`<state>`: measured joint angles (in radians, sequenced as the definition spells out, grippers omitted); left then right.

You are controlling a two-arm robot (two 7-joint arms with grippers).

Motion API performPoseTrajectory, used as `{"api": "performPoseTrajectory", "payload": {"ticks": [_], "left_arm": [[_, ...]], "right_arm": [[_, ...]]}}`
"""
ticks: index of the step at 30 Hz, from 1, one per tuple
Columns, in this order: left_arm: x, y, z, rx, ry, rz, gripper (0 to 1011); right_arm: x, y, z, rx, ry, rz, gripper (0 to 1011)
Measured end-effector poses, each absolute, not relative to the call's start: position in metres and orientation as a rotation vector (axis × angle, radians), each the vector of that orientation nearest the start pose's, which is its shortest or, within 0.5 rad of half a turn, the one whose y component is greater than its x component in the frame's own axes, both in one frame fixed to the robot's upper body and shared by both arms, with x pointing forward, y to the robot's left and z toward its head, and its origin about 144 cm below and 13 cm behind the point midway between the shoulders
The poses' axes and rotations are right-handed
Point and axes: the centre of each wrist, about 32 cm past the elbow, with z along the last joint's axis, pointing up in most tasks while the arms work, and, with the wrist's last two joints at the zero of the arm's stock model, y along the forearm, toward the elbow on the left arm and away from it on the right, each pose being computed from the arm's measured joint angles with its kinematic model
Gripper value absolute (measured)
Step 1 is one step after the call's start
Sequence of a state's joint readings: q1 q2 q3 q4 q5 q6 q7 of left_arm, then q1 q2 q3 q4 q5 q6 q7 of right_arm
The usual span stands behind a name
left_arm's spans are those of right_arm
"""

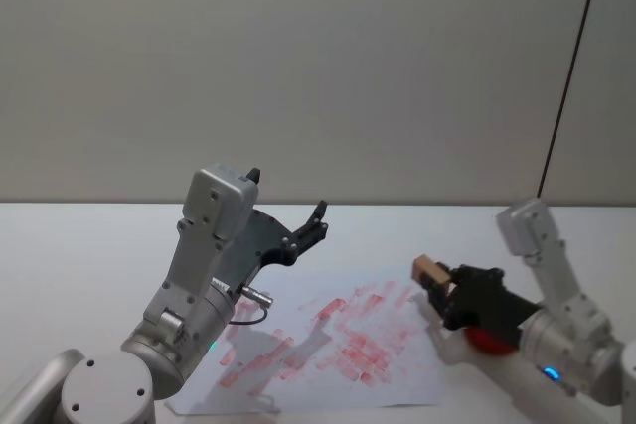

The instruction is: Use the one hand to pick up the stamp and affix it onto the A4 paper.

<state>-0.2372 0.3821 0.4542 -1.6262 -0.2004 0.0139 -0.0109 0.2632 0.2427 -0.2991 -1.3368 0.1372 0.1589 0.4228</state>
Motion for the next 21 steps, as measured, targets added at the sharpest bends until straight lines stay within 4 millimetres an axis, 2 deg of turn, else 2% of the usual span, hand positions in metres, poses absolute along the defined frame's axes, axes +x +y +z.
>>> {"api": "performPoseTrajectory", "payload": {"ticks": [9, 21], "left_arm": [[0.492, 0.198, 1.204, 0.061, -0.268, 1.124, 1002], [0.492, 0.198, 1.204, 0.061, -0.268, 1.124, 1003]], "right_arm": [[0.517, -0.243, 1.151, -0.26, 0.054, -0.965, 216], [0.504, -0.26, 1.144, -0.298, 0.083, -0.991, 216]]}}
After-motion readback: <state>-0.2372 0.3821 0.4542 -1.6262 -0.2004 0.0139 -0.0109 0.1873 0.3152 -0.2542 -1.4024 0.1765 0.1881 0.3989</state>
